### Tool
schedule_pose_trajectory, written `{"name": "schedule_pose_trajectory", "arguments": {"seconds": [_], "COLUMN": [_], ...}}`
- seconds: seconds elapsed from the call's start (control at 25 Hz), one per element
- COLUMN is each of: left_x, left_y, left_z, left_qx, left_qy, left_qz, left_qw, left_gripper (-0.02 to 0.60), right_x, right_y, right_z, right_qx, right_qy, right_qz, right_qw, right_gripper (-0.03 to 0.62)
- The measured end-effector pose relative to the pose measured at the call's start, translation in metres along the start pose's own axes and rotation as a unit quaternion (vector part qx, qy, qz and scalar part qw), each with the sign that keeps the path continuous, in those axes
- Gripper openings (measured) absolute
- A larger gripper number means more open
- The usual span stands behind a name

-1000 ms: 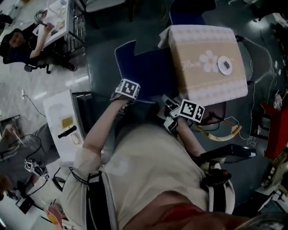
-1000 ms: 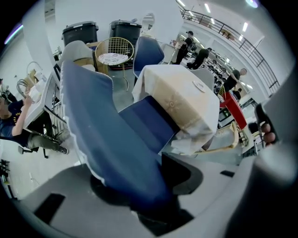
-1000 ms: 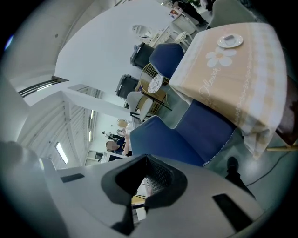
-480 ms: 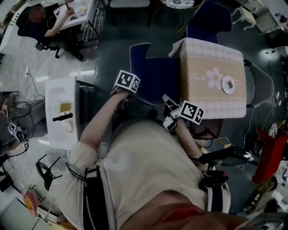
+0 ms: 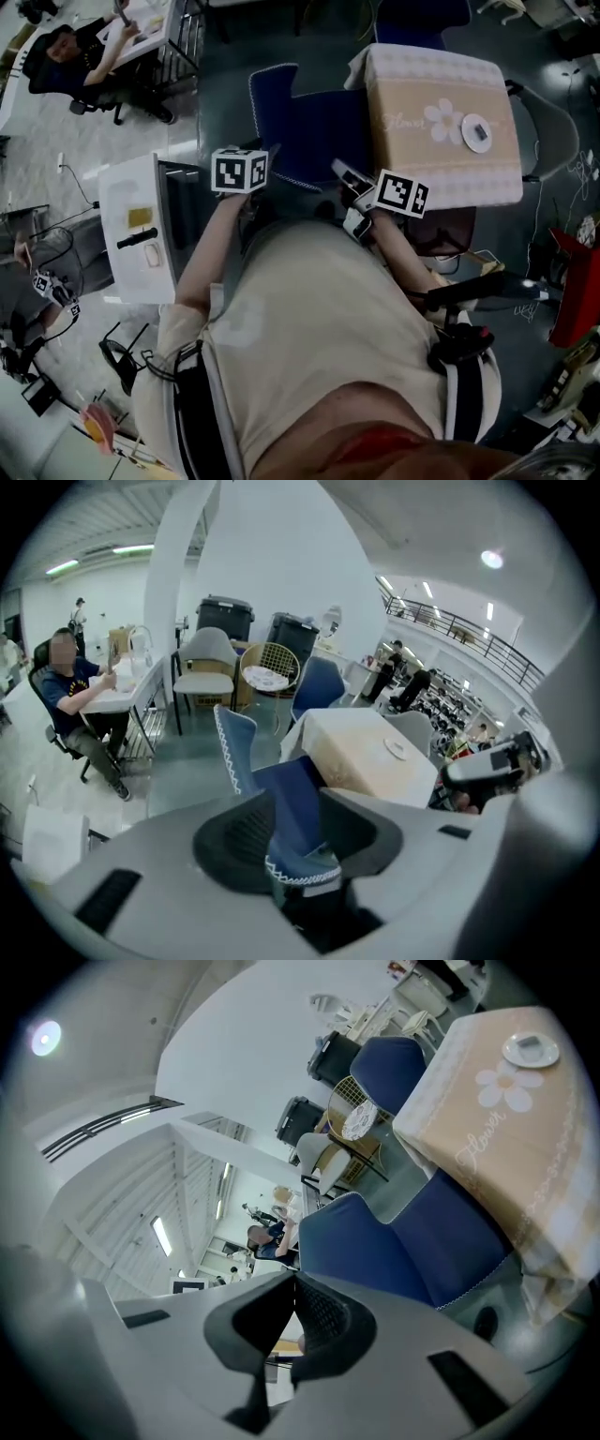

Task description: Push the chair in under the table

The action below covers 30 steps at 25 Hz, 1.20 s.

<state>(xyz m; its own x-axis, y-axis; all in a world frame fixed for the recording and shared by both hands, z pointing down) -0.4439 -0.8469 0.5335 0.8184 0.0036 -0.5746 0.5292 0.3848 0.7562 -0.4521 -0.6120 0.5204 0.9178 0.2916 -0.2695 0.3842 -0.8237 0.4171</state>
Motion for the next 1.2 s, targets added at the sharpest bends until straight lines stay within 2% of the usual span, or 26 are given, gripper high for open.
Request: {"name": "schedule_pose_trajectory", "arguments": {"seconds": [0.12, 0.2, 0.32, 0.56, 0.84, 1.2], "left_x": [0.004, 0.005, 0.0, -0.008, -0.007, -0.042], "left_y": [-0.015, -0.022, -0.025, -0.026, -0.043, -0.075], "left_z": [0.0, -0.004, -0.016, -0.031, -0.031, -0.018], "left_qx": [0.025, 0.049, 0.061, 0.049, 0.037, -0.015], "left_qy": [0.007, 0.021, 0.046, 0.056, 0.07, 0.089], "left_qz": [-0.039, -0.057, -0.062, -0.052, -0.071, -0.08], "left_qw": [0.9989, 0.9969, 0.9951, 0.9959, 0.9944, 0.9927], "left_gripper": [0.045, 0.009, 0.009, 0.009, 0.009, 0.009], "right_x": [0.001, 0.007, 0.005, 0.006, -0.003, -0.059], "right_y": [0.001, 0.002, -0.001, -0.007, 0.005, 0.029], "right_z": [0.002, 0.003, -0.002, 0.002, 0.022, 0.056], "right_qx": [0.007, 0.012, 0.015, 0.036, 0.047, 0.046], "right_qy": [0.002, 0.0, 0.016, 0.016, 0.008, 0.003], "right_qz": [0.006, 0.022, 0.036, 0.035, 0.031, 0.035], "right_qw": [1.0, 1.0, 0.999, 0.999, 0.998, 0.998], "right_gripper": [0.012, 0.012, 0.012, 0.012, 0.012, 0.012]}}
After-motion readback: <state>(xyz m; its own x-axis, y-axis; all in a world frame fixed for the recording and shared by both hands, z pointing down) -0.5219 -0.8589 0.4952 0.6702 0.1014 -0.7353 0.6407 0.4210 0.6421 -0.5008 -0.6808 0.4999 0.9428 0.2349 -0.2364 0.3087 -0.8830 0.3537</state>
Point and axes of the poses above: the fingertips, and each gripper's own axes: y forward along the fingers, z to its left, x out of its top, the point moved 7 cm from there along -y, backward along the fingers, and after that the axes turned 4 degrees about -x, right-handed, at the moved point
